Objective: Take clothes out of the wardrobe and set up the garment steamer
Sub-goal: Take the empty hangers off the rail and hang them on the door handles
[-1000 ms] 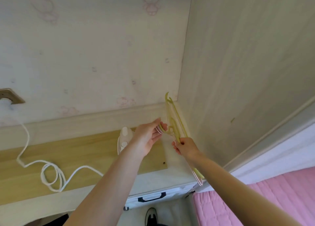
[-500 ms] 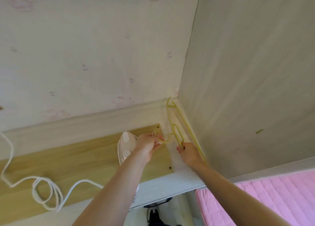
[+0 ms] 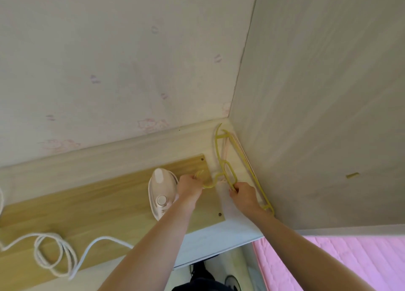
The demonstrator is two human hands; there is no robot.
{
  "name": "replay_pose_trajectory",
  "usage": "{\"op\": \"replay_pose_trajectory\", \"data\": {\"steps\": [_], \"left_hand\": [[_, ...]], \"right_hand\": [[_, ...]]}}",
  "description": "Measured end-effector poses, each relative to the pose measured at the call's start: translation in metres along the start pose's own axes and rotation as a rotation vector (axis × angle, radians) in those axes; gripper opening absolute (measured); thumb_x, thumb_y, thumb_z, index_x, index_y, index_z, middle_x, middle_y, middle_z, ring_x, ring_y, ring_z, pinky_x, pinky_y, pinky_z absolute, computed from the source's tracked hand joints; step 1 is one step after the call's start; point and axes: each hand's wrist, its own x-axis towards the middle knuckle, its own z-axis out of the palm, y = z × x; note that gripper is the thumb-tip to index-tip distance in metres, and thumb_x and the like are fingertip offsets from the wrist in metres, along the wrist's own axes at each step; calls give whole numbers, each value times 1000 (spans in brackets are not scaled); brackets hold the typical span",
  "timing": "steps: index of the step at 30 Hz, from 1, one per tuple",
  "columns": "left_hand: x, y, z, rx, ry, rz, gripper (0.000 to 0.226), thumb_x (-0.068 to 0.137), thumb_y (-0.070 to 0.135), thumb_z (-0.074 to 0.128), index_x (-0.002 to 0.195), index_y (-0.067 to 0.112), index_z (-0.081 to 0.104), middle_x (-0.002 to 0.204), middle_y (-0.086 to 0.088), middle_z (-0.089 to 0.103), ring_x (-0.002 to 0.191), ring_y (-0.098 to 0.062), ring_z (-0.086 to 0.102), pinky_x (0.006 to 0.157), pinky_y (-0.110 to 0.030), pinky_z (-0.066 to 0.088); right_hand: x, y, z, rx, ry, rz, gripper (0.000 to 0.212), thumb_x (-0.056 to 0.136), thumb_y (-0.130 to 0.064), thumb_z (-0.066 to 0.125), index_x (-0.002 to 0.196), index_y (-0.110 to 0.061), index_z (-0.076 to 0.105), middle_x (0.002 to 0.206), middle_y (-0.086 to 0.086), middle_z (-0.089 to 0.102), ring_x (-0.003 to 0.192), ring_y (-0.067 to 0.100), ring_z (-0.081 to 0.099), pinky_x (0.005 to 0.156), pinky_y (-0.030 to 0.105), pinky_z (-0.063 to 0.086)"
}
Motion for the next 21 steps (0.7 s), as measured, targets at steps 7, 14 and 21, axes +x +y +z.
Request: {"op": "replay_pose_trajectory", "data": {"steps": [7, 14, 21], "left_hand": [[-1, -9, 15, 255, 73, 80, 30, 87, 4, 44, 108, 6, 66, 104, -14, 68, 97, -32, 63, 72, -31, 48], [-3, -5, 24, 359, 20, 94, 39, 89, -5, 41, 126, -3, 49, 131, -19, 44, 110, -34, 54, 84, -34, 45], [-8, -13, 30, 376, -30, 144, 49, 91, -4, 43, 139, -2, 34, 139, -18, 28, 115, -34, 48, 94, -34, 39]], "right_hand": [[-4, 2, 4, -66, -6, -37, 36, 94, -17, 50, 60, -20, 40, 67, 3, 53, 69, 24, 50, 56, 28, 32], [-8, 7, 5, -186, -13, -126, 16, 92, -7, 45, 83, -8, 58, 94, 14, 63, 90, 31, 60, 62, 29, 34], [-8, 13, 5, -177, -33, -153, 18, 92, -5, 44, 95, -3, 61, 97, 15, 63, 91, 31, 60, 63, 30, 37]]}}
